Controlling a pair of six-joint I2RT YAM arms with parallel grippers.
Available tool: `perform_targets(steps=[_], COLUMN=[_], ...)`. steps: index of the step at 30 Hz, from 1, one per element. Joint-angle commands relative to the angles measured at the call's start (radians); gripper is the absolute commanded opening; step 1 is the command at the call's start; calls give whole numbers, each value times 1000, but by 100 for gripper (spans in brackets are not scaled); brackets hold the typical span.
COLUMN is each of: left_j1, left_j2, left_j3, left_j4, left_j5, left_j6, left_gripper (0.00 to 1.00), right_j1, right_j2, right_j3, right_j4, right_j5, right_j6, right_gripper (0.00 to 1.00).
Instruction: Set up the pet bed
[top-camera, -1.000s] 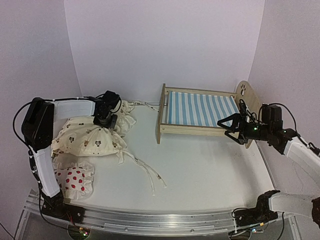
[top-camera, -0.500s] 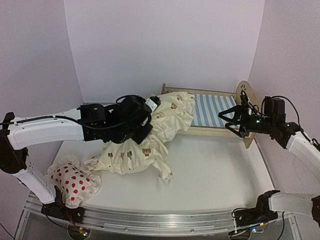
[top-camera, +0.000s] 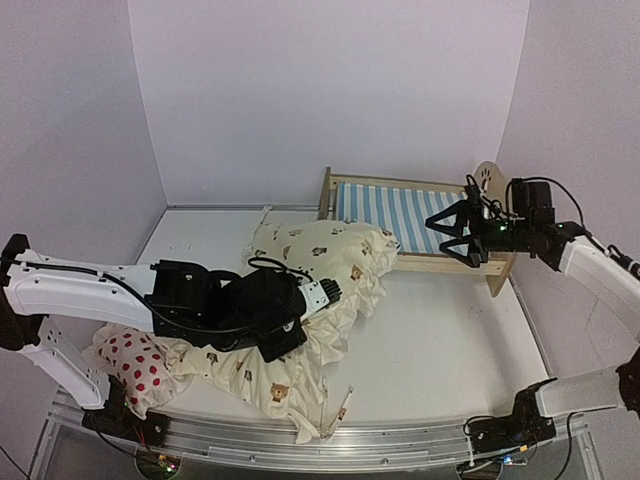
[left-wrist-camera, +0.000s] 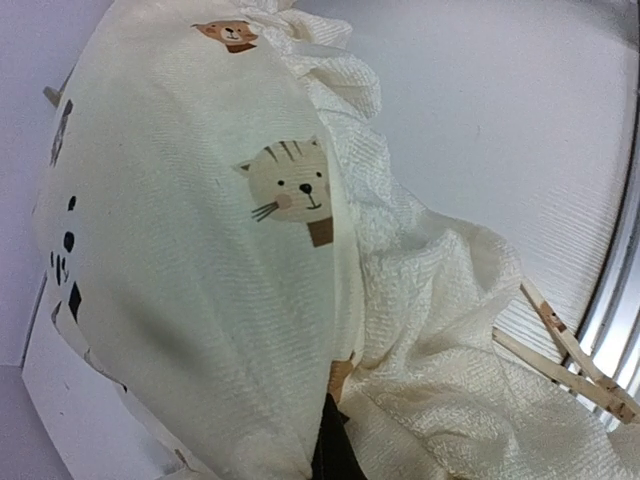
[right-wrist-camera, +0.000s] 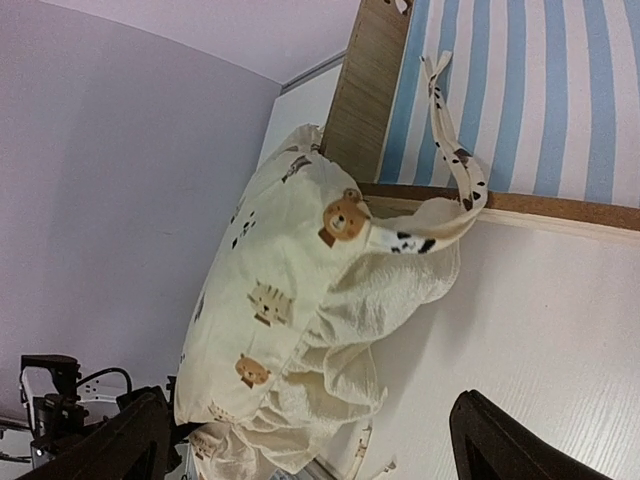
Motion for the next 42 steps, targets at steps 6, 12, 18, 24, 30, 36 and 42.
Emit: perform_targets(steps=[6, 12, 18, 24, 30, 36, 42], left_j1=[-42, -41, -41, -41, -41, -40, -40], left_j2=[-27, -23, -18, -11, -11, -16, -20], left_j3=[-59, -97, -128, -140, -155, -153, -149], left_j4=[13, 42, 74, 117, 160, 176, 195], left_j5=[211, 206, 177, 145, 132, 139, 49], left_j6=[-49, -64, -77, -94, -103, -111, -179], left_gripper=[0, 0, 0, 0, 1, 2, 27], right_j1=[138, 184, 281, 329, 371, 381, 406], right_j2=[257, 470, 629, 694, 698, 690, 654], right_j3=[264, 457, 566, 581, 540, 519, 597], right_j4=[-132, -251, -336, -345, -350, -348, -348], right_j5=[-41, -28, 7, -25, -48, -74, -83], right_j6=[-159, -294, -388, -403, -437, -434, -430], right_gripper=[98, 98, 98, 97, 80, 27, 0])
